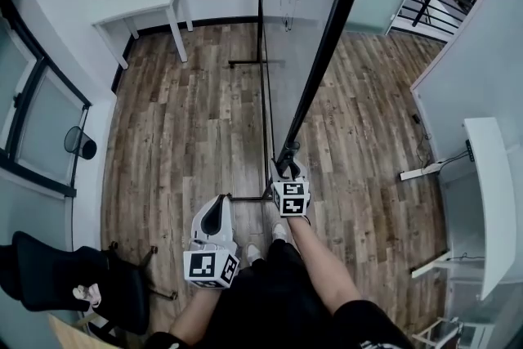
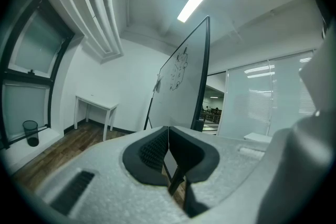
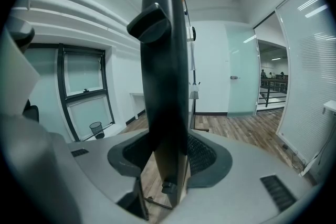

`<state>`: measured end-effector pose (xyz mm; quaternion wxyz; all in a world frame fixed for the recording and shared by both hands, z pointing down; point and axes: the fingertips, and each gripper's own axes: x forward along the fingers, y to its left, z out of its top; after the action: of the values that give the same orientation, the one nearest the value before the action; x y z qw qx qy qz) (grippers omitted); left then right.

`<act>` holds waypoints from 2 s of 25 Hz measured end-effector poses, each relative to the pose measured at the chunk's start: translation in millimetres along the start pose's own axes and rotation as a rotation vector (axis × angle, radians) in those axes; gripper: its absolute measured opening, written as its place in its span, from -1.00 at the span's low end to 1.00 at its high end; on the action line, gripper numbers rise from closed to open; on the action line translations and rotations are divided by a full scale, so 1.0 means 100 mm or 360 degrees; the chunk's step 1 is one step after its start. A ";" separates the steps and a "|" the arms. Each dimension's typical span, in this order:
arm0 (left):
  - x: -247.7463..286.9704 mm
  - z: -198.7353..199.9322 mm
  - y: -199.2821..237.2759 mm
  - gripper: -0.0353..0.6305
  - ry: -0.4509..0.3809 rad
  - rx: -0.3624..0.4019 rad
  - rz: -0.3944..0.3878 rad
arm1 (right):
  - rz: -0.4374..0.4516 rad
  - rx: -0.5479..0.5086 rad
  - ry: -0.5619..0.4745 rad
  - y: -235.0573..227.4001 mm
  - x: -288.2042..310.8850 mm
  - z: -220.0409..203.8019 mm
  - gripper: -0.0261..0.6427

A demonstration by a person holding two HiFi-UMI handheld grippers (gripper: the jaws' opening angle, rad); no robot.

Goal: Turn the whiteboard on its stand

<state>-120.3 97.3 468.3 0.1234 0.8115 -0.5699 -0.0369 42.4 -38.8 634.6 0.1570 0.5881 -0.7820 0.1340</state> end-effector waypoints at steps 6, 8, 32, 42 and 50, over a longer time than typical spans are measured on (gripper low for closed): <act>-0.12 -0.08 -0.07 -0.84 0.0009 -0.0015 0.0012 | 0.0015 0.0001 -0.0007 0.10 -0.21 -0.08 -0.35; -0.15 -0.12 -0.10 -0.84 0.0019 -0.0011 0.0014 | 0.0025 -0.0003 -0.0002 0.13 -0.27 -0.11 -0.35; -0.38 -0.50 -0.38 -0.84 0.0140 -0.0026 0.0047 | 0.0184 -0.0042 0.0014 0.48 -1.03 -0.46 -0.35; -0.43 -0.45 -0.43 -0.84 0.0119 -0.0036 0.0062 | 0.0229 -0.0038 0.0036 0.58 -1.22 -0.54 -0.35; -0.42 -0.38 -0.44 -0.84 0.0096 -0.0026 0.0074 | 0.0259 0.0019 0.0122 0.56 -1.43 -0.70 -0.35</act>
<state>-87.0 157.2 491.4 0.1480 0.7978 -0.5843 -0.0142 32.0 129.2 639.8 0.1719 0.5179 -0.8198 0.1734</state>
